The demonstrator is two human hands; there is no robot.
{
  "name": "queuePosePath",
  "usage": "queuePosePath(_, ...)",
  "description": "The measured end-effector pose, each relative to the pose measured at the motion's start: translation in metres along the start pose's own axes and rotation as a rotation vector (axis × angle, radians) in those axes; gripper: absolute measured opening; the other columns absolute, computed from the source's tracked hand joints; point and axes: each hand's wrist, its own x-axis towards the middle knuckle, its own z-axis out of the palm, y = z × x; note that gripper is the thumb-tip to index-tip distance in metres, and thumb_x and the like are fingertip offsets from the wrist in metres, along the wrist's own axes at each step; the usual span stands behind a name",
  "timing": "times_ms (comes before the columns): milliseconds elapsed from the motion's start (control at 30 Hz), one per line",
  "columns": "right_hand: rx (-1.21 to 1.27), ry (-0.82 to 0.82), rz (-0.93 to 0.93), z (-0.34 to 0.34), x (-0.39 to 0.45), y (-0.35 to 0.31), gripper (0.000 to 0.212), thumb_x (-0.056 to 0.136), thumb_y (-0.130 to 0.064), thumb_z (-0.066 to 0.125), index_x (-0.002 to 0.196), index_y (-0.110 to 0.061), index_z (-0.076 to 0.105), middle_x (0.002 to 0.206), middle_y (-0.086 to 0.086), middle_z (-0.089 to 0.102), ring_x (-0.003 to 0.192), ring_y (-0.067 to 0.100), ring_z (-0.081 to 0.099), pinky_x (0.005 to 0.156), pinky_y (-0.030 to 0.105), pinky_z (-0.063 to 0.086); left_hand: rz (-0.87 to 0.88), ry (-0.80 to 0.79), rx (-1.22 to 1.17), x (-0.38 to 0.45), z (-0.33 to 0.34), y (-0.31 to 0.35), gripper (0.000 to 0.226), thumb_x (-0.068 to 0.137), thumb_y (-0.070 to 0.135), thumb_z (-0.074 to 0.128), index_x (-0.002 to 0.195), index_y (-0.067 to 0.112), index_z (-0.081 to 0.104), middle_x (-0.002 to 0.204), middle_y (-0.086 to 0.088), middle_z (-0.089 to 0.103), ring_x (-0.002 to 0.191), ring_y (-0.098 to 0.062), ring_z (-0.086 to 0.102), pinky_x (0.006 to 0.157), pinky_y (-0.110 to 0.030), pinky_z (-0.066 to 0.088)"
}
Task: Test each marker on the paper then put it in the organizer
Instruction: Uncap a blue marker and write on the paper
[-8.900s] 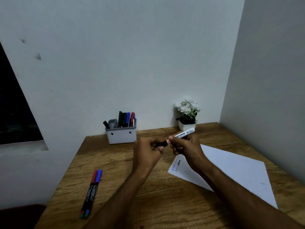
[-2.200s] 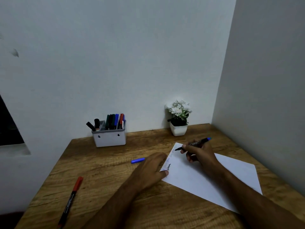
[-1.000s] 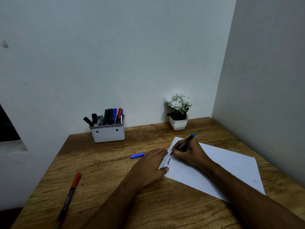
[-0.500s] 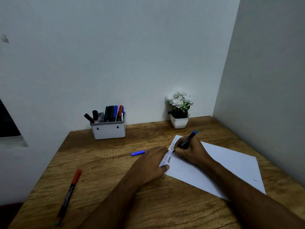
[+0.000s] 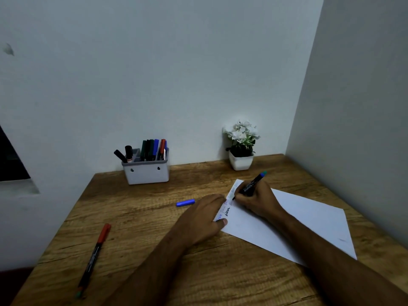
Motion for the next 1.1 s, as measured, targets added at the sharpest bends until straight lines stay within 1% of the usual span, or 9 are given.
queuePosePath(200, -0.004, 0.001, 0.007, 0.0, 0.001, 0.0, 0.009, 0.084, -0.002, 0.076, 0.078, -0.009, 0.074, 0.068, -0.004, 0.07, 0.06, -0.001, 0.065, 0.054, 0.014, 0.045, -0.007, -0.004, -0.005, 0.001, 0.001, -0.001, 0.062, 0.096, 0.043, 0.052, 0.152, 0.025, 0.03, 0.158, 0.008, 0.03, 0.143, -0.009, 0.027, 0.112, -0.03, 0.027)
queuePosePath(333, -0.007, 0.03, 0.034, 0.0, 0.002, 0.003, 0.005, 0.084, -0.004, 0.075, 0.079, -0.005, 0.073, 0.072, 0.006, 0.073, 0.063, 0.006, 0.066, 0.056, 0.025, 0.052, -0.003, -0.003, 0.001, 0.0, 0.001, -0.001, 0.061, 0.096, 0.042, 0.052, 0.151, 0.024, 0.032, 0.157, 0.008, 0.031, 0.142, -0.009, 0.028, 0.112, -0.03, 0.028)
queuePosePath(467, 0.007, 0.047, 0.053, 0.001, 0.002, 0.002, 0.006, 0.084, -0.004, 0.073, 0.079, -0.004, 0.072, 0.068, 0.006, 0.071, 0.056, 0.003, 0.062, 0.052, 0.023, 0.048, 0.0, -0.003, -0.006, -0.001, 0.001, -0.001, 0.062, 0.096, 0.041, 0.052, 0.151, 0.023, 0.031, 0.158, 0.007, 0.031, 0.143, -0.01, 0.028, 0.113, -0.032, 0.028)
queuePosePath(633, 0.105, 0.1, 0.077, -0.003, 0.003, -0.005, 0.007, 0.084, 0.0, 0.071, 0.077, -0.002, 0.072, 0.065, 0.008, 0.068, 0.056, 0.007, 0.06, 0.052, 0.023, 0.047, 0.0, 0.016, -0.032, 0.0, 0.0, -0.002, 0.061, 0.095, 0.042, 0.054, 0.15, 0.024, 0.033, 0.155, 0.007, 0.034, 0.14, -0.009, 0.032, 0.11, -0.03, 0.031)
queuePosePath(733, 0.162, 0.078, 0.052, -0.006, 0.008, -0.014, 0.008, 0.085, 0.003, 0.071, 0.079, -0.002, 0.074, 0.063, 0.017, 0.069, 0.054, 0.017, 0.062, 0.052, 0.028, 0.051, -0.021, 0.101, -0.083, 0.0, -0.001, -0.005, 0.059, 0.096, 0.042, 0.053, 0.149, 0.024, 0.036, 0.155, 0.009, 0.035, 0.14, -0.007, 0.03, 0.11, -0.024, 0.026)
queuePosePath(833, 0.245, 0.061, 0.039, -0.008, 0.014, -0.024, 0.005, 0.086, 0.006, 0.073, 0.09, 0.005, 0.07, 0.072, 0.029, 0.069, 0.054, 0.024, 0.062, 0.05, 0.03, 0.053, -0.067, 0.237, 0.0, 0.003, -0.005, -0.019, 0.057, 0.094, 0.031, 0.058, 0.147, 0.026, 0.039, 0.154, 0.009, 0.037, 0.139, -0.008, 0.033, 0.106, -0.018, 0.023)
queuePosePath(900, 0.304, 0.049, 0.037, -0.005, 0.015, -0.03, 0.009, 0.086, 0.005, 0.075, 0.09, 0.005, 0.067, 0.069, 0.023, 0.067, 0.051, 0.02, 0.06, 0.045, 0.029, 0.05, -0.106, 0.295, 0.049, 0.001, -0.008, -0.03, 0.054, 0.093, 0.024, 0.058, 0.145, 0.023, 0.044, 0.15, 0.007, 0.043, 0.136, -0.01, 0.04, 0.107, -0.019, 0.028)
queuePosePath(1000, 0.382, 0.033, 0.026, 0.004, 0.013, -0.034, 0.007, 0.086, 0.005, 0.076, 0.088, 0.006, 0.07, 0.063, 0.014, 0.065, 0.048, 0.018, 0.056, 0.045, 0.027, 0.047, -0.186, 0.283, 0.082, -0.006, -0.014, -0.046, 0.042, 0.094, 0.024, 0.057, 0.136, 0.021, 0.052, 0.138, 0.003, 0.054, 0.124, -0.014, 0.05, 0.104, -0.027, 0.039)
queuePosePath(1100, 0.476, -0.006, 0.033, 0.013, 0.008, -0.035, 0.004, 0.09, 0.003, 0.072, 0.091, 0.005, 0.075, 0.066, 0.013, 0.068, 0.057, 0.024, 0.061, 0.052, 0.031, 0.052, -0.261, 0.251, 0.113, -0.014, -0.02, -0.055, 0.012, 0.095, 0.031, 0.056, 0.103, 0.025, 0.063, 0.102, 0.003, 0.066, 0.09, -0.012, 0.058, 0.081, -0.036, 0.052)
